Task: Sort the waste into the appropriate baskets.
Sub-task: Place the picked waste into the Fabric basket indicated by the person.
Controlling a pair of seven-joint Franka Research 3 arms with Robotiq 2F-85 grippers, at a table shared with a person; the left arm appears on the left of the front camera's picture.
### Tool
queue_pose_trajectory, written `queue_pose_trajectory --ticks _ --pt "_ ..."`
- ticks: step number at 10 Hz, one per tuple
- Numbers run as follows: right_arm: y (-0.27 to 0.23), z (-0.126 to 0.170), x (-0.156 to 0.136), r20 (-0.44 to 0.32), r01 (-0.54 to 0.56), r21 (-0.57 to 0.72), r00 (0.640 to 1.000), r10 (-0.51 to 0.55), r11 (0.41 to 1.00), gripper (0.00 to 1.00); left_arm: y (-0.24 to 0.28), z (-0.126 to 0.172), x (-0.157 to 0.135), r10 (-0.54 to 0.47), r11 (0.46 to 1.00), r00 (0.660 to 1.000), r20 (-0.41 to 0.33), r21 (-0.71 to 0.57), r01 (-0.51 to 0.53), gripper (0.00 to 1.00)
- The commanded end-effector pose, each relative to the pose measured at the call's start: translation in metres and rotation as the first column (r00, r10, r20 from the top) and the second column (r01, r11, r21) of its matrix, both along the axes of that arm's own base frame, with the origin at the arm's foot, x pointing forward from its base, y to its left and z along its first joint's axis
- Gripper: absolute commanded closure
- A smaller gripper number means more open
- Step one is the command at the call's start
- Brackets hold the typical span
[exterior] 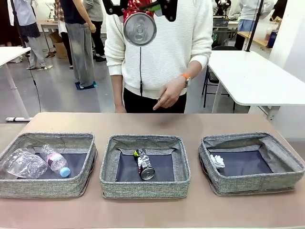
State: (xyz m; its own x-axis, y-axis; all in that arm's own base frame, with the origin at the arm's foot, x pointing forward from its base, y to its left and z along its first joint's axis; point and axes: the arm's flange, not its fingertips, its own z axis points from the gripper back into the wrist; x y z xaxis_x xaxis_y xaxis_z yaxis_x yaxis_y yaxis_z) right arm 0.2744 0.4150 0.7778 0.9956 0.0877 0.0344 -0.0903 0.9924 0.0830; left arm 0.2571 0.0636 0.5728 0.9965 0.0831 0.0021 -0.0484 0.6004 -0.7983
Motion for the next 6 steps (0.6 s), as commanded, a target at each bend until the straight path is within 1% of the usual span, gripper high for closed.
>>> queue_pose_trajectory --ticks 1,6 --pt "0.0007 0.0007 -0.0012 0.002 0.0 0.011 1.0 0.0 1.0 1.0 0.0018 -0.0013 -0.0025 -0.015 1.0 1.0 0.013 -0.007 0.015 0.0" --pt "0.0007 0.0007 -0.0012 0.002 0.0 0.011 1.0 0.0 1.0 1.0 0.0018 -0.0013 -0.0025 -0.015 1.0 1.0 0.013 -0.007 0.015 0.0"
